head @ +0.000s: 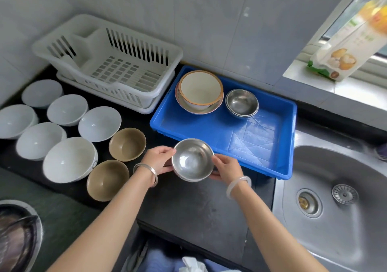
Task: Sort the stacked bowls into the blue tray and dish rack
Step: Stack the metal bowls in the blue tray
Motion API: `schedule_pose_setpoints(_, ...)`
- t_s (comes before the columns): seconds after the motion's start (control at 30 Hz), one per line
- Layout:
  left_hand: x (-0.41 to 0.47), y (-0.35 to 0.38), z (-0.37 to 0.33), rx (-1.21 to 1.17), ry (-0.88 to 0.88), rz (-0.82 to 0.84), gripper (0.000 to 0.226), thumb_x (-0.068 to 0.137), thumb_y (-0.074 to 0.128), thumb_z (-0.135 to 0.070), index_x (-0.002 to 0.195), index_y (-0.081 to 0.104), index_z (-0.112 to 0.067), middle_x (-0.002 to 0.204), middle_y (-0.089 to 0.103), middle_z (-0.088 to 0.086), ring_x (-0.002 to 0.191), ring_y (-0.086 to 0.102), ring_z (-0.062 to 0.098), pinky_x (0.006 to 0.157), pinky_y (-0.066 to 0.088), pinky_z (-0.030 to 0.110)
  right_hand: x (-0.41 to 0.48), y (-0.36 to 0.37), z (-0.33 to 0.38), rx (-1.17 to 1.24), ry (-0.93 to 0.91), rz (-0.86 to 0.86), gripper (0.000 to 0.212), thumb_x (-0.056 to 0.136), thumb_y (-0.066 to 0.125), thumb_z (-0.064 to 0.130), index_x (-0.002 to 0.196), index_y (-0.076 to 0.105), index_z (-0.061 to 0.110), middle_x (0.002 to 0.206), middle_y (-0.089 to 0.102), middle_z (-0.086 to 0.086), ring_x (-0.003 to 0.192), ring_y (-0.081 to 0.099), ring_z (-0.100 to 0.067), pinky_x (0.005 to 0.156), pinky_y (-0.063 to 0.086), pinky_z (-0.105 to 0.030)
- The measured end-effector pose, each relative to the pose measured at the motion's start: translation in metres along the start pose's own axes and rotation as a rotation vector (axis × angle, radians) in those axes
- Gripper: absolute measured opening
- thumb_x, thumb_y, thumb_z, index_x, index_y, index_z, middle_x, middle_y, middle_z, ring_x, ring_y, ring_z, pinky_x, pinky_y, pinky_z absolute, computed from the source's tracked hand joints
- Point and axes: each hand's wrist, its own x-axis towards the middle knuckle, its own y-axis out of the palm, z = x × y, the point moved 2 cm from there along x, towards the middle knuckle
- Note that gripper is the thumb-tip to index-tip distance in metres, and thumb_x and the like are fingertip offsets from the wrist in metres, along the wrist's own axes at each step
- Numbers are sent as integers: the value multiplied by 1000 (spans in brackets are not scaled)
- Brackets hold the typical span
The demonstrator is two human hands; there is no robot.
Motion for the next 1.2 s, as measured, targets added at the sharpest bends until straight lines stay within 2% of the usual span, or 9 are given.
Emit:
schedule_pose_setpoints(0.1, 5, 21, -32, -44, 48, 36, 12, 90, 56, -13, 92, 59, -2, 83, 62, 8, 72, 62, 16, 53, 56, 20, 7, -18, 34, 38, -79, -35, 10, 92, 55, 21, 94, 64, 18, 84, 66, 1, 54, 68, -11, 51, 54, -20)
schedule_pose_setpoints(0.17, 11, 38, -52, -71, 59, 58, 8, 90, 56, -12, 88, 58, -5, 83, 61, 7, 73, 62, 17, 60, 57, 23, 16, -32, 56, 22, -137, -73, 11, 92, 55, 23, 88, 65, 21, 85, 67, 0, 52, 68, -13, 52, 55, -20)
schedule_pose_setpoints(0.3, 31, 78, -77, -186, 58, 109, 15, 90, 53, -4, 104, 57, 0, 96, 62, 12, 83, 63, 21, 82, 52, 31, 39, -61, 91, -54, -205, -156, 18, 92, 53, 25, 101, 66, 17, 95, 66, -5, 56, 64, -17, 67, 57, -29)
schedule_pose_setpoints(0.43, 56, 119, -96, -259, 42, 145, 29, 91, 48, 2, 119, 52, 8, 116, 59, 20, 105, 59, 28, 86, 47, 29, 66, -91, 117, -63, -234, -252, 15, 91, 55, 22, 97, 67, 16, 93, 65, -5, 57, 63, -17, 72, 58, -32)
schedule_pose_setpoints(0.63, 105, 171, -116, -199, 77, 111, 35, 89, 47, 7, 123, 52, 4, 128, 55, 23, 99, 55, 24, 88, 47, 31, 112, -124, 141, -98, -219, -348, 13, 88, 55, 17, 85, 68, 17, 89, 67, -7, 72, 68, -25, 70, 58, -33)
schedule_pose_setpoints(0.77, 131, 192, -127, 61, 188, 41, 52, 85, 56, 1, 135, 43, -6, 128, 59, 16, 114, 57, 28, 100, 46, 42, 138, -136, 148, -140, -209, -382, 17, 88, 54, 16, 92, 70, 17, 79, 67, 0, 68, 69, -17, 77, 58, -35)
schedule_pose_setpoints(0.87, 141, 202, -129, 354, 281, -14, 58, 86, 59, -11, 139, 37, -12, 132, 57, 9, 121, 53, 28, 105, 40, 40, 151, -139, 148, -182, -203, -413, 22, 89, 53, 15, 102, 71, 12, 73, 67, 3, 65, 68, -12, 80, 58, -35)
schedule_pose_setpoints(1.03, 145, 212, -125, 627, 389, -108, 32, 88, 53, -13, 120, 53, -11, 117, 63, 13, 105, 58, 33, 80, 44, 34, 160, -135, 148, -334, -208, -409, 23, 89, 49, 12, 93, 71, 10, 87, 73, -16, 79, 71, -28, 86, 55, -43)
schedule_pose_setpoints(1.2, 148, 216, -117, 744, 424, -119, 34, 89, 51, -12, 123, 49, -10, 121, 59, 14, 109, 56, 32, 89, 49, 41, 164, -133, 144, -471, -227, -418, 25, 91, 46, 14, 99, 69, 8, 90, 72, -17, 86, 67, -34, 85, 53, -44)
